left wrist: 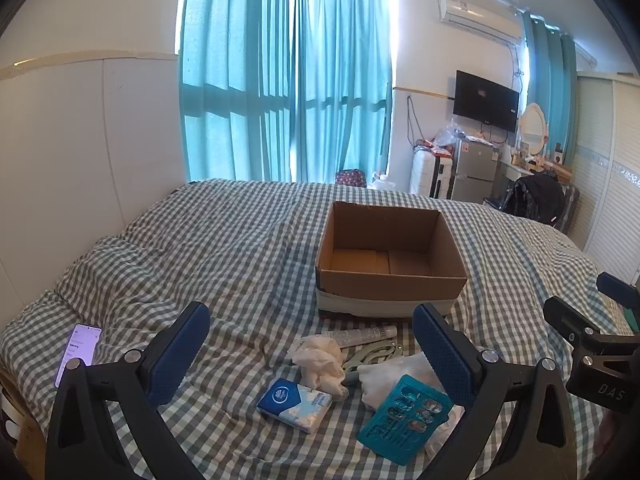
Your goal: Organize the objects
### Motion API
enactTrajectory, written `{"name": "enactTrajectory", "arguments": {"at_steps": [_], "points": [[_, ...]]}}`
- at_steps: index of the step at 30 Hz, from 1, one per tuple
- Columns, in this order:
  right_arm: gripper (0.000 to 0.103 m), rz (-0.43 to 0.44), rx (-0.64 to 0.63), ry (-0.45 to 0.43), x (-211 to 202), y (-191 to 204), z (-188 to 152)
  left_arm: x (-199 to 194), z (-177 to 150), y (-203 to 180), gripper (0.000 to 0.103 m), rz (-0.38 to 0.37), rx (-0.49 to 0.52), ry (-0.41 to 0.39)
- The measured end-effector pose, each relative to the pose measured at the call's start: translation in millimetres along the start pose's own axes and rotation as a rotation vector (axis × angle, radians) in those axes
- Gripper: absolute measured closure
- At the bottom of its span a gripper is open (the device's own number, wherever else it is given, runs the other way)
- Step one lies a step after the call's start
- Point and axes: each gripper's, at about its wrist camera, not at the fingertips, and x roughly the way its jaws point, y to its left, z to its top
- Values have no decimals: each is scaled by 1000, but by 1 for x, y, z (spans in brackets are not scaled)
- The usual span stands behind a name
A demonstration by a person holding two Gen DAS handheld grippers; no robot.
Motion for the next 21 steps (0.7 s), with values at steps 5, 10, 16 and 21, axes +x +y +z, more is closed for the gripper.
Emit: {"name": "enactTrajectory", "arguments": {"at_steps": [5,10,16,21], "points": [[0,2,-1,0,1,1,1,0,1,1,0,-2,0,1],[0,6,-6,0,-4,6,0,0,-1,0,0,-4,-1,1],[0,7,-9,-1,-4,8,-2,0,-1,1,0,-6,-2,1],[0,9,-14,-5,-6,11,-1,0,-1,2,0,-10,-4,-1]]}}
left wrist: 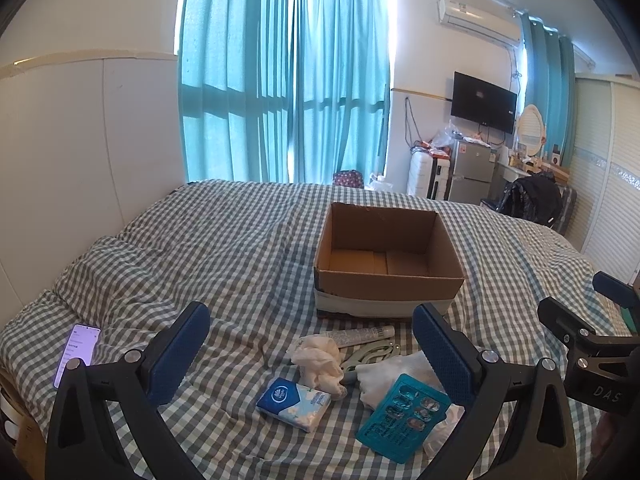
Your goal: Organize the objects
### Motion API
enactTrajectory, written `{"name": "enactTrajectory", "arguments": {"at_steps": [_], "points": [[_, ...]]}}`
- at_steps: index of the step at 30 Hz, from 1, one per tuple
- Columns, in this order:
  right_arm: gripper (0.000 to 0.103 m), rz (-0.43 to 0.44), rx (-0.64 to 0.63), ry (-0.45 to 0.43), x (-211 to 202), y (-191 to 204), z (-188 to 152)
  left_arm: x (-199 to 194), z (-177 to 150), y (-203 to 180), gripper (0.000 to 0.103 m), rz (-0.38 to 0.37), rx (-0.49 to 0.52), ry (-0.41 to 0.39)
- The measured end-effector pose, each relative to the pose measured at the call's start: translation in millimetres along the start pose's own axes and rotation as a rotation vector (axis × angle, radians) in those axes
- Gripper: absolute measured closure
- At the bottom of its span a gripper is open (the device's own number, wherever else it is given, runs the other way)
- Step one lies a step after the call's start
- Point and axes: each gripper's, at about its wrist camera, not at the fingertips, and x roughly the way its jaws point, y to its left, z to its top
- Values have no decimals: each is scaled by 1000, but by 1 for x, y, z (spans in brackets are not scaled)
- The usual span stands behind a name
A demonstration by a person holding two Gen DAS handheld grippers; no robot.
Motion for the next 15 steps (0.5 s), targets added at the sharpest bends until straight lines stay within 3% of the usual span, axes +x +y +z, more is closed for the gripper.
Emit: {"name": "enactTrajectory", "arguments": {"at_steps": [15], "points": [[0,5,-9,-18,-12,-1,3,-6,0,1,0,1,7,-14]]}}
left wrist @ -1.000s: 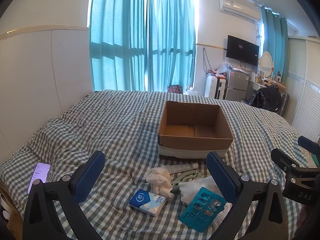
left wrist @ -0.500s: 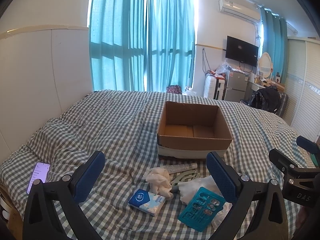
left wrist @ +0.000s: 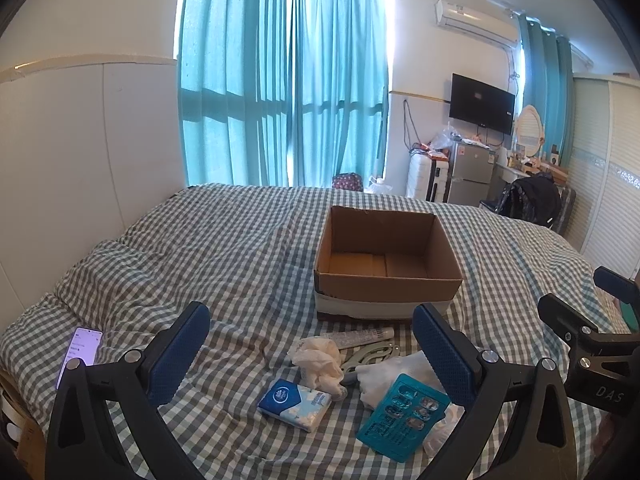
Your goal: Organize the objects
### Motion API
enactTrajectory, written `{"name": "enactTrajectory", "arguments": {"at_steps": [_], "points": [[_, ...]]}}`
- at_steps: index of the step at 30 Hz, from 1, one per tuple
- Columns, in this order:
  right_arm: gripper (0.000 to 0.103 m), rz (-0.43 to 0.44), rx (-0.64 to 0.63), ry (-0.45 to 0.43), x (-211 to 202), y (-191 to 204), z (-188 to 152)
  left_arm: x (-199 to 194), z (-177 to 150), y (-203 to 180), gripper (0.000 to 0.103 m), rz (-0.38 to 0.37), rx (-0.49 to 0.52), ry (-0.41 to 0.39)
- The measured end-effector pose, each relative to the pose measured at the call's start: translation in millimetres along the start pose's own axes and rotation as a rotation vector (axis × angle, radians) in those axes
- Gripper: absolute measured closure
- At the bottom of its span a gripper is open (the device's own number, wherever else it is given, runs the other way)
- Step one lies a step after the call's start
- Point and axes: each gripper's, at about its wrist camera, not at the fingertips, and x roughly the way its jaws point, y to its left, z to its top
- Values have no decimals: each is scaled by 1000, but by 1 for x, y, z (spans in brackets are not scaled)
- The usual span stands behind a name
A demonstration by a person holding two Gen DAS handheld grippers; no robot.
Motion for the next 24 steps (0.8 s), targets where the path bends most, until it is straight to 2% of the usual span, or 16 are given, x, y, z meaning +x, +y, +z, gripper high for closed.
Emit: {"name": "enactTrajectory", "arguments": {"at_steps": [24], "points": [[0,7,-22,-25,-31,16,4,-28,-2,8,0,-28,-14,-37]]}}
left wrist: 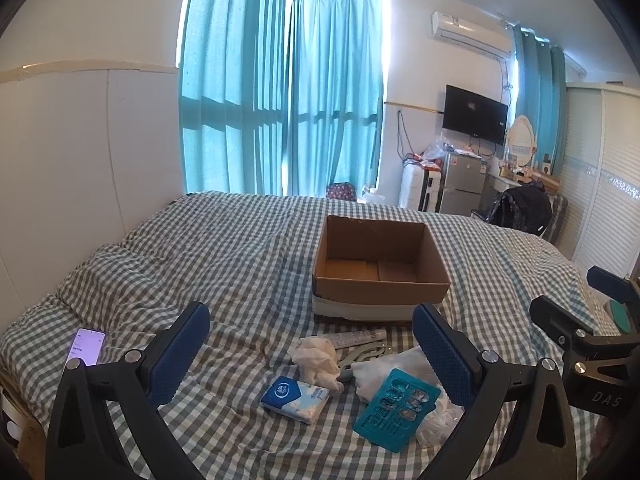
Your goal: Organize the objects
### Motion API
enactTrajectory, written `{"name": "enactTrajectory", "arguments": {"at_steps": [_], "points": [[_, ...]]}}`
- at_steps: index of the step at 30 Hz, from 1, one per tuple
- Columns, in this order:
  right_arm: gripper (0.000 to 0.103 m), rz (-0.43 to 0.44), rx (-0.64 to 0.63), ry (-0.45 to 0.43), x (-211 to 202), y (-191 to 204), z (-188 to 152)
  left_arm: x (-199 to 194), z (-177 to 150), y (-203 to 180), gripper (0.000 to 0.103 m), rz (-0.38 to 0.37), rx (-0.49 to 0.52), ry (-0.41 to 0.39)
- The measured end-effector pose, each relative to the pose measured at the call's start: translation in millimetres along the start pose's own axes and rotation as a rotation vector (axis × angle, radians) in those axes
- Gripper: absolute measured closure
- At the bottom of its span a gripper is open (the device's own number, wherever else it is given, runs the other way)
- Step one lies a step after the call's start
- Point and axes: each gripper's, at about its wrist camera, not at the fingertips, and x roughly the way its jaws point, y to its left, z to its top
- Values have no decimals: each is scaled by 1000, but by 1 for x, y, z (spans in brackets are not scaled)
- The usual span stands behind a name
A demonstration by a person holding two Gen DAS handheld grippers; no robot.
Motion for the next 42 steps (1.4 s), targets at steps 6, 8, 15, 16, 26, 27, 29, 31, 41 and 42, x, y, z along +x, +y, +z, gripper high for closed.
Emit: {"name": "enactTrajectory", "arguments": {"at_steps": [6,8,15,16,26,27,29,31,41,42], "points": [[0,4,-11,8,-5,6,-4,-5,-4,5,0,2,2,-2],[0,7,-14,14,-5,8,-6,-4,-7,6,0,8,4,5],[1,45,-38,122,26,23,-34,22,-32,18,0,59,19,86],[3,47,-45,144,33,25,-39,26,-36,21,0,61,12,104],[23,110,-44,371,100,39,-96,91,-90,32,5,72,8,287],[28,111,-38,389,105,38,-101,95,-95,32,5,71,9,297],[34,109,-30,419,115,37,-109,104,-102,31,6,68,7,322],[34,137,-12,428,120,35,-114,113,-109,30,8,65,10,350],[34,211,-17,493,150,47,-130,155,-127,22,9,60,31,424],[34,214,-17,488,151,46,-130,159,-127,22,9,55,32,426]]}}
